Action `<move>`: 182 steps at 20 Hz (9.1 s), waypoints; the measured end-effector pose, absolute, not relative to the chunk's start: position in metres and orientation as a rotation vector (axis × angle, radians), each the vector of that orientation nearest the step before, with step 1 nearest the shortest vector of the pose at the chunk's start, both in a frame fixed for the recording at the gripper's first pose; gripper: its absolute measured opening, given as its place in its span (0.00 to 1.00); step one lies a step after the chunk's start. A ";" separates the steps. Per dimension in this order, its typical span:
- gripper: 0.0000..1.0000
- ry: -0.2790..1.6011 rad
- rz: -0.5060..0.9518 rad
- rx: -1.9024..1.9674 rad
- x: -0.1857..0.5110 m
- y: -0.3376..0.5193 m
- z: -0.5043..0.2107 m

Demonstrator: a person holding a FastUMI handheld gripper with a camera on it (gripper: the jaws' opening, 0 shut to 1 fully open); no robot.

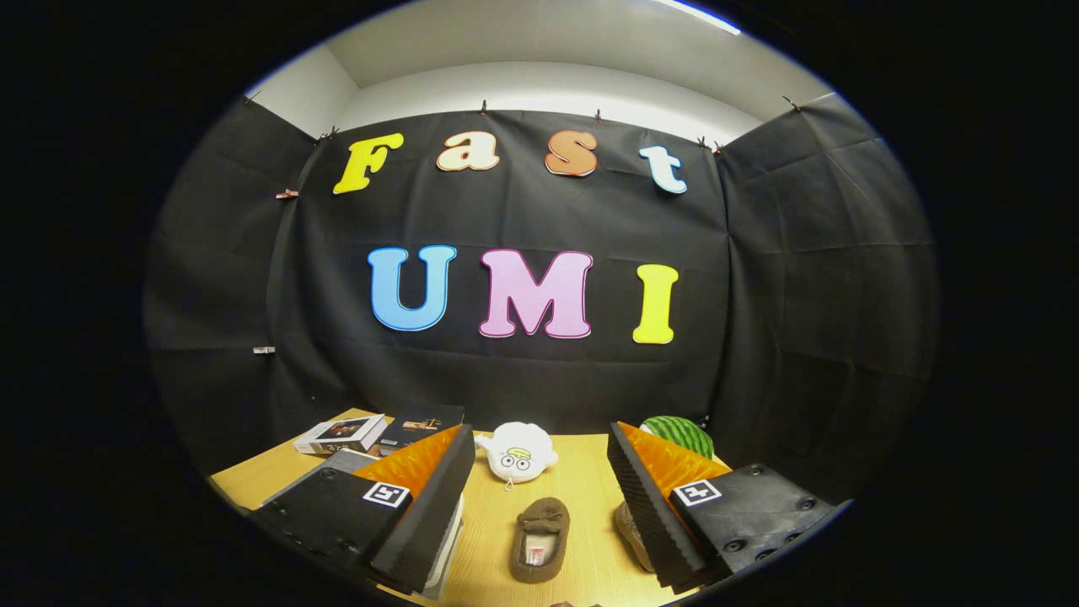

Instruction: Open the storage box then place both shoes into the box .Put the left shoe in first, then the right shoe, with the right side of both shoes facing outward in a uniform manner.

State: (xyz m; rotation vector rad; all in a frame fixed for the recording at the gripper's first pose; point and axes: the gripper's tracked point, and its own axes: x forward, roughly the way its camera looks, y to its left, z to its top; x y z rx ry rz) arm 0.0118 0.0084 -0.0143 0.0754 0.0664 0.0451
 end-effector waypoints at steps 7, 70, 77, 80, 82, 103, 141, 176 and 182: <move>0.97 0.089 0.056 0.086 0.019 0.013 -0.024; 0.04 1.132 1.044 1.297 -0.054 0.188 -0.135; 0.05 1.056 1.099 1.220 -0.053 0.247 -0.072; 0.04 1.033 1.119 1.182 -0.051 0.280 -0.050; 0.04 1.016 1.134 1.140 -0.050 0.305 -0.039; 0.97 0.899 1.054 0.943 -0.033 0.412 -0.042; 0.98 1.000 0.253 0.015 0.089 -0.013 -0.353; 0.05 0.894 0.332 0.569 0.035 0.080 -0.126; 0.05 0.924 0.345 0.695 0.020 0.147 -0.110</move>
